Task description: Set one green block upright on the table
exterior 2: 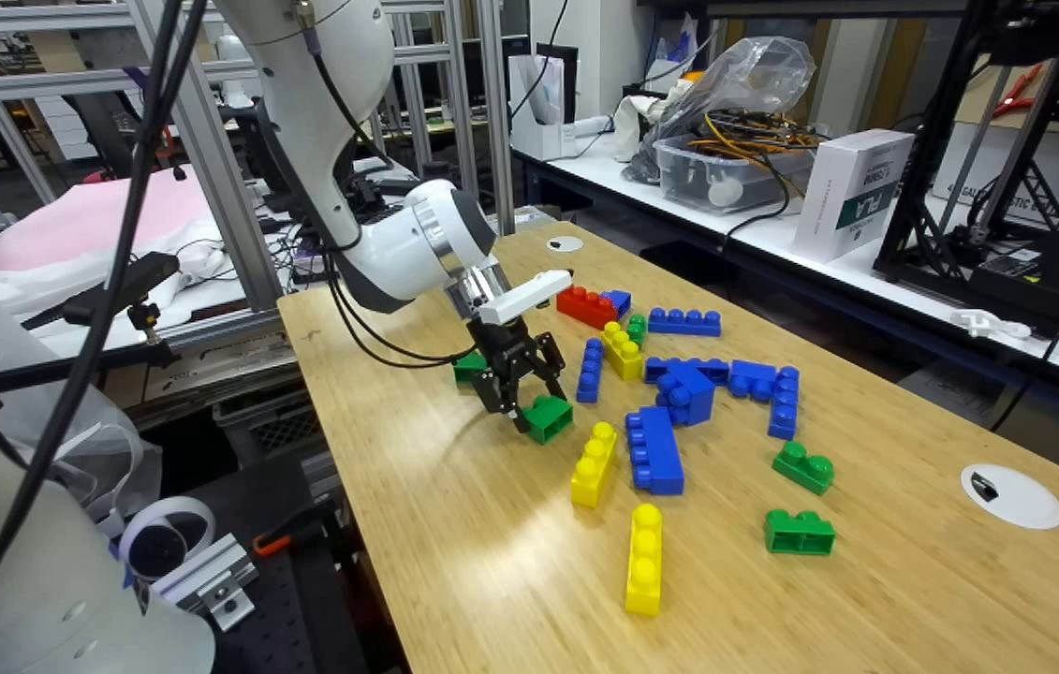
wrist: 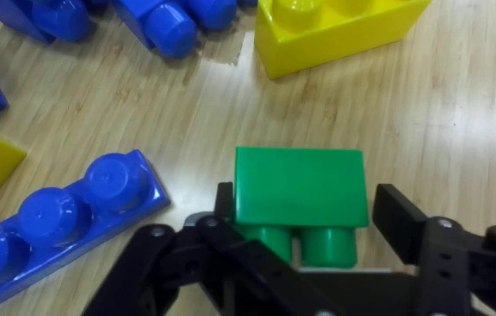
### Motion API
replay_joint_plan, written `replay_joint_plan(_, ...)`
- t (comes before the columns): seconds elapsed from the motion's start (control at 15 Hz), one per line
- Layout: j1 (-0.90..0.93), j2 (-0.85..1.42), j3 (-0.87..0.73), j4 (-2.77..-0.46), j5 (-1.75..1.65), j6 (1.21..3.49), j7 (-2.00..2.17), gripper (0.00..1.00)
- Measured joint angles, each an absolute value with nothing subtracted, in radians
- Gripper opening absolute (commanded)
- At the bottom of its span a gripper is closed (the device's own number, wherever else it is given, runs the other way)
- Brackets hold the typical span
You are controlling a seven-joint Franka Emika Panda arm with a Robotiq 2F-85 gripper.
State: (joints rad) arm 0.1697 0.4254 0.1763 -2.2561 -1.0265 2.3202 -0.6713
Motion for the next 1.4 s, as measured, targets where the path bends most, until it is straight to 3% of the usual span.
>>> replay_joint_plan(0.07, 0.17, 0.425, 0.176, -2.256, -1.027, 2.32, -0.671, 0.45)
replay_joint_plan(0.67, 0.17, 0.394, 0.179, -2.26, -1.018, 2.346, -0.633, 0.45)
replay_joint_plan(1.4, 0.158, 0.112, 0.2, -2.41, -0.828, 2.481, -0.586, 0.45)
